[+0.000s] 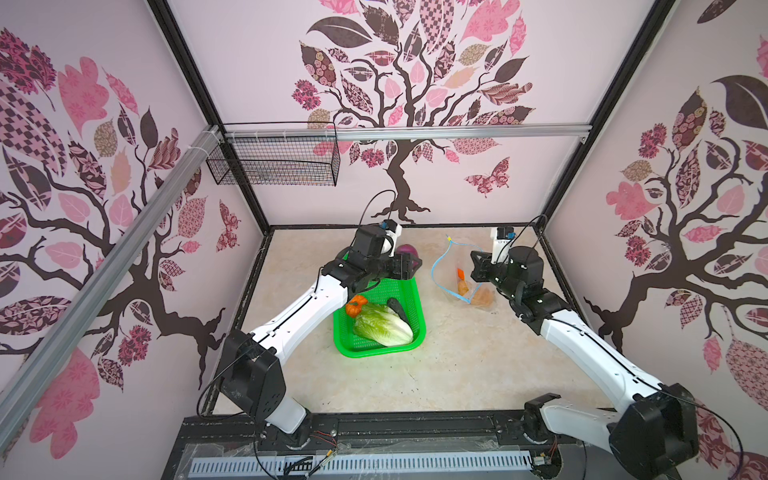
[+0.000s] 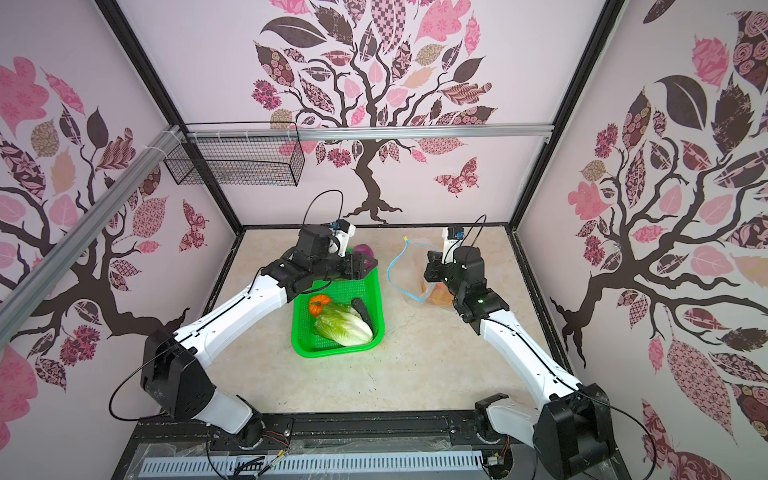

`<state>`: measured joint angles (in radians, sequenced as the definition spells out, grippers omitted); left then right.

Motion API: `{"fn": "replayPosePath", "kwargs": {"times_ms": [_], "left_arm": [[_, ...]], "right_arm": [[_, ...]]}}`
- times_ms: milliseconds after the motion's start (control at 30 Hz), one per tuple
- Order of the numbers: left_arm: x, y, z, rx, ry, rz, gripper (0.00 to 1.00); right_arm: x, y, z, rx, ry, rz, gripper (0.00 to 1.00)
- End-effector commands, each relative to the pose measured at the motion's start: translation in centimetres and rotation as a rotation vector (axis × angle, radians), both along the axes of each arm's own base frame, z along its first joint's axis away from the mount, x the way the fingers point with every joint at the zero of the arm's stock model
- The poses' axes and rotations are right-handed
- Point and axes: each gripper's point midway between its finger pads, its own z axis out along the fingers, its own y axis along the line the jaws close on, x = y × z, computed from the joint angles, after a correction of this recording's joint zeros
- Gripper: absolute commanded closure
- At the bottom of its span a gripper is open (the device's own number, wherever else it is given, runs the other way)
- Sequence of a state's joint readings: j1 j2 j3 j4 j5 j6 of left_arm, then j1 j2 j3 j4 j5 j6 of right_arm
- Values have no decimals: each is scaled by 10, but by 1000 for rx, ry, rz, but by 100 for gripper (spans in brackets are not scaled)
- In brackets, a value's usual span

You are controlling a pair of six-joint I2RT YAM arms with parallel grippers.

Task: Place the food in the zip-top bag and seal the zipper
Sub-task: 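Carry the red onion with the left gripper into the bag mouth, then open the left gripper to release the red onion into the bag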

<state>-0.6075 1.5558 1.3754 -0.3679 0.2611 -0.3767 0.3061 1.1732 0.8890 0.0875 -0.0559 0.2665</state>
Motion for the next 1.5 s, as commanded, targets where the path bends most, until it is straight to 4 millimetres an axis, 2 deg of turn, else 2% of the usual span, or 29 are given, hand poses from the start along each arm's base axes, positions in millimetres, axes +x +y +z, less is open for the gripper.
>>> {"fn": "replayPosePath", "kwargs": {"times_ms": [0,167,267,400,567,700,1000,1233,1400,1467], "left_arm": [[-15,-31,49,-56,-119,-109,43],[-42,-71,69,-74,-180,-230,43],[-50,-88,73,-87,-196,-282,42],[-42,-102,64,-90,-170,-291,43],[-25,-112,36,-42,-122,-262,43],[-17,-113,9,14,-71,-234,43],[-8,-96,-46,188,33,-156,41],[0,-86,-67,289,64,-107,38],[2,-85,-73,311,84,-103,30],[2,-85,-74,312,89,-99,23]], "right_arm": [[-1,0,8,16,-22,7,100],[-1,1,8,21,-22,11,100],[-2,2,10,25,-24,15,100],[-3,2,12,31,-28,20,100],[-4,1,14,27,-37,16,100],[-5,0,15,22,-40,10,100],[-4,5,12,34,-37,34,100],[-4,11,8,46,-29,66,100],[-2,22,-6,79,14,113,100],[-1,25,-13,91,32,124,100]]}}
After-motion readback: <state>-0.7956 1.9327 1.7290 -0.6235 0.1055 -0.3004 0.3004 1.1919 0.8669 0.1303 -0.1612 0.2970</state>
